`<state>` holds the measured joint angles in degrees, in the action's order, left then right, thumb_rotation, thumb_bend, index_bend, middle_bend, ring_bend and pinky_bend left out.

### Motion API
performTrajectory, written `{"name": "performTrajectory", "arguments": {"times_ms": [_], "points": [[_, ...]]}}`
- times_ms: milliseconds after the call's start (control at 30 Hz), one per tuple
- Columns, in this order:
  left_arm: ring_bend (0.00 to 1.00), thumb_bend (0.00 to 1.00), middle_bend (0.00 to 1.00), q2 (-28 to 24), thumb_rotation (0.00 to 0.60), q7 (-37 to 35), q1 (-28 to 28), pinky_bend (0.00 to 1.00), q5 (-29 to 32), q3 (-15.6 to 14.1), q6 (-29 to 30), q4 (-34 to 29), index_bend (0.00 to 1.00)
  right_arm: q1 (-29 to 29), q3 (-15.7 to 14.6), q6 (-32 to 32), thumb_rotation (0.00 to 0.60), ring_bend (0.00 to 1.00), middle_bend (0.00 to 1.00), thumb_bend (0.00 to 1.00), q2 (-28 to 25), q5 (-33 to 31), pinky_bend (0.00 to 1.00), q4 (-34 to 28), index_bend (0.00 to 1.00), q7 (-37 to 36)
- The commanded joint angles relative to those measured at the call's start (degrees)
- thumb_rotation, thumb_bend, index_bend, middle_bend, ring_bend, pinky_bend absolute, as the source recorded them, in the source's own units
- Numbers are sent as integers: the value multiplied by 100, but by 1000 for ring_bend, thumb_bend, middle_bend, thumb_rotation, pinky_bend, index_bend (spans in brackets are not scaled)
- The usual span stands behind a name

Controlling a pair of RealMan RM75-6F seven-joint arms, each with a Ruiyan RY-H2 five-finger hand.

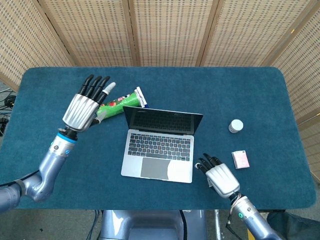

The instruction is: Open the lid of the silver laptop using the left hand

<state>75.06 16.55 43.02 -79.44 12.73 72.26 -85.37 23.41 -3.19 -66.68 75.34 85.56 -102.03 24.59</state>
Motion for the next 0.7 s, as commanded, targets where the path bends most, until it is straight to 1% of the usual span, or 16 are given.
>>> {"name": "performTrajectory", "arguments": {"times_ms": [33, 133, 167, 233, 267, 300, 333, 367, 400, 467, 500, 533, 600, 633, 667, 700], "points": [[0, 265, 0, -344, 600, -513, -367, 0, 50, -18, 265, -143, 0, -182, 207, -571, 600, 81, 190, 1000, -251, 269, 200, 495, 228, -717], [0, 214, 0, -543, 600, -837, -650, 0, 134, -77, 422, -209, 0, -322, 344, -954, 600, 81, 187, 997, -328, 291, 200, 929, 228, -1180], [0, 191, 0, -637, 600, -1027, -813, 0, 172, -130, 501, -277, 0, -403, 408, -1132, 600, 81, 185, 990, -353, 266, 200, 1157, 228, -1470], [0, 164, 0, -746, 600, -1305, -1077, 0, 217, -223, 648, -356, 0, -537, 493, -1386, 600, 81, 180, 932, -384, 218, 200, 1508, 228, -1977], [0, 157, 0, -791, 600, -1432, -1257, 0, 252, -305, 748, -391, 0, -639, 559, -1559, 600, 81, 177, 855, -401, 148, 200, 1701, 228, -2297], [0, 153, 0, -845, 600, -1572, -1669, 0, 383, -512, 977, -558, 0, -863, 665, -1927, 600, 81, 171, 747, -406, 41, 200, 2011, 228, -2904], [0, 151, 0, -856, 600, -1605, -1774, 0, 365, -571, 1057, -624, 0, -917, 672, -2028, 600, 81, 167, 664, -385, 66, 200, 2146, 228, -3112], [0, 148, 0, -862, 600, -1622, -1836, 0, 335, -604, 1108, -659, 0, -947, 671, -2092, 600, 81, 159, 536, -359, 106, 200, 2262, 228, -3261], [0, 146, 0, -860, 600, -1652, -1905, 0, 315, -643, 1155, -694, 0, -985, 679, -2164, 600, 79, 154, 462, -339, 124, 200, 2358, 228, -3400], [0, 139, 0, -831, 600, -1727, -2112, 0, 250, -765, 1297, -790, 0, -1099, 688, -2364, 600, 61, 138, 282, -303, 176, 200, 2556, 228, -3715], [0, 137, 0, -813, 600, -1734, -2217, 0, 222, -834, 1365, -843, 0, -1154, 689, -2456, 600, 42, 127, 221, -301, 202, 199, 2611, 221, -3821], [0, 136, 0, -793, 600, -1710, -2321, 0, 198, -908, 1427, -900, 0, -1209, 688, -2544, 600, 29, 116, 185, -306, 225, 194, 2630, 210, -3904], [0, 132, 0, -738, 600, -1608, -2557, 0, 157, -1067, 1572, -1060, 0, -1339, 632, -2655, 600, 2, 55, 66, -391, 270, 141, 2526, 138, -3990], [0, 130, 0, -689, 600, -1541, -2673, 0, 120, -1149, 1644, -1134, 0, -1410, 558, -2641, 600, 0, 33, 35, -497, 294, 110, 2359, 106, -3986], [0, 127, 0, -647, 600, -1473, -2801, 0, 72, -1292, 1684, -1227, 0, -1513, 410, -2574, 600, 0, 10, 7, -691, 311, 61, 2036, 61, -3987], [0, 124, 0, -623, 600, -1383, -2873, 0, 34, -1346, 1732, -1270, 0, -1576, 335, -2542, 600, 0, 0, 0, -863, 312, 24, 1756, 28, -3912]]}}
